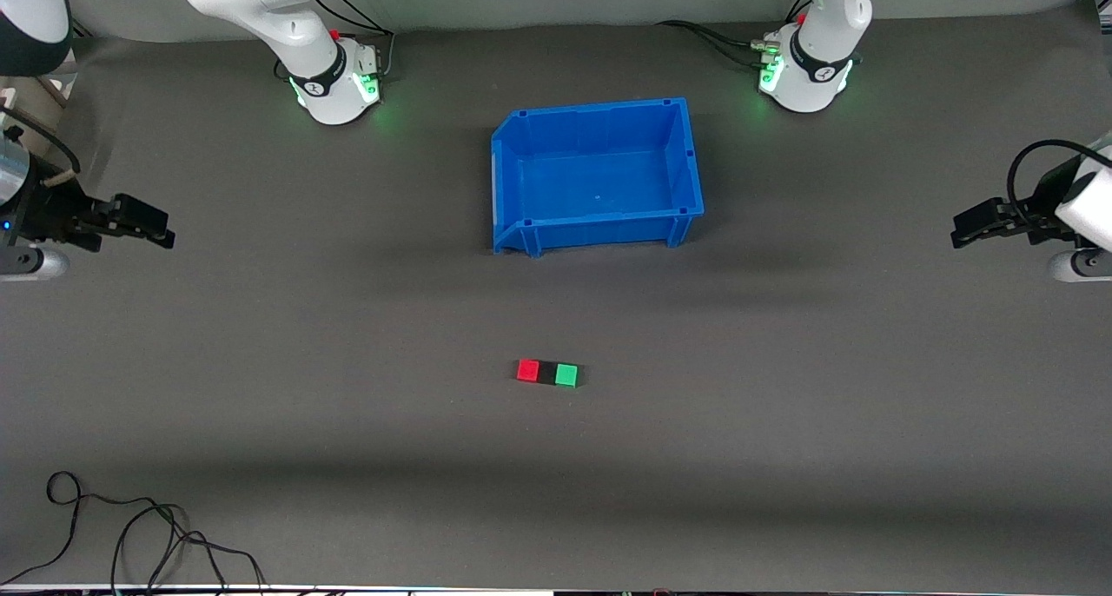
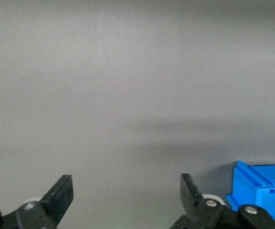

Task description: Attach green and red cubes to black cube

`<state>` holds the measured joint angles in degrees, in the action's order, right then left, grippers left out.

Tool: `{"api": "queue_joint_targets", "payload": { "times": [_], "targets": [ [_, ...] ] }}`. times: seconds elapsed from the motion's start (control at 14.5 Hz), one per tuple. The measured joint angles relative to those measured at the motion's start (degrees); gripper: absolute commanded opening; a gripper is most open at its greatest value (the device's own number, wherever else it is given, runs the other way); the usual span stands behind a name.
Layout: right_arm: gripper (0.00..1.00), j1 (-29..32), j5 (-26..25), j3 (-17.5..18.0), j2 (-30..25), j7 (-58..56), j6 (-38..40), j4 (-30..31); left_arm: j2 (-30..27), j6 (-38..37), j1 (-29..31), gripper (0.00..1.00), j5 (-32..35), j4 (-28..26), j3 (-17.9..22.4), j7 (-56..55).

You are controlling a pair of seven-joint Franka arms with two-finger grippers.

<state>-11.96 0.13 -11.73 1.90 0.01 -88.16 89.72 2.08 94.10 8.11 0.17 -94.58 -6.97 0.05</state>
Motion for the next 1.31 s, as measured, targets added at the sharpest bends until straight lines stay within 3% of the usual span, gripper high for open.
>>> {"api": "queue_joint_targets", "payload": {
  "times": [0.14, 0.28, 0.41, 0.76, 1.31],
  "targets": [
    [1.00, -0.17, 0.00, 0.03, -0.84, 0.00, -0.16, 1.04, 0.41, 0.03, -1.81, 1.00, 0.03, 0.71, 1.97, 0.31],
    [1.00, -0.38, 0.00, 0.19, -0.86, 0.00, -0.41, 1.27, 0.48, 0.03, -6.58, 1.00, 0.00, 0.83, 7.29, 0.31],
    [1.00, -0.40, 0.00, 0.54, -0.86, 0.00, -0.55, 1.51, 0.44, 0.04, -8.16, 1.00, -0.03, 1.46, 9.59, 0.32],
    [1.00, 6.85, -0.02, 5.98, -0.88, 0.00, -0.87, 1.68, 0.30, -0.01, -8.78, 1.00, 0.02, 2.04, 9.89, 0.25],
    [1.00, 6.55, -0.02, 6.54, -1.19, 0.04, -1.91, 1.32, 0.29, -1.10, -9.80, 1.00, 0.07, 2.08, 9.19, -1.59]
  ]
}}
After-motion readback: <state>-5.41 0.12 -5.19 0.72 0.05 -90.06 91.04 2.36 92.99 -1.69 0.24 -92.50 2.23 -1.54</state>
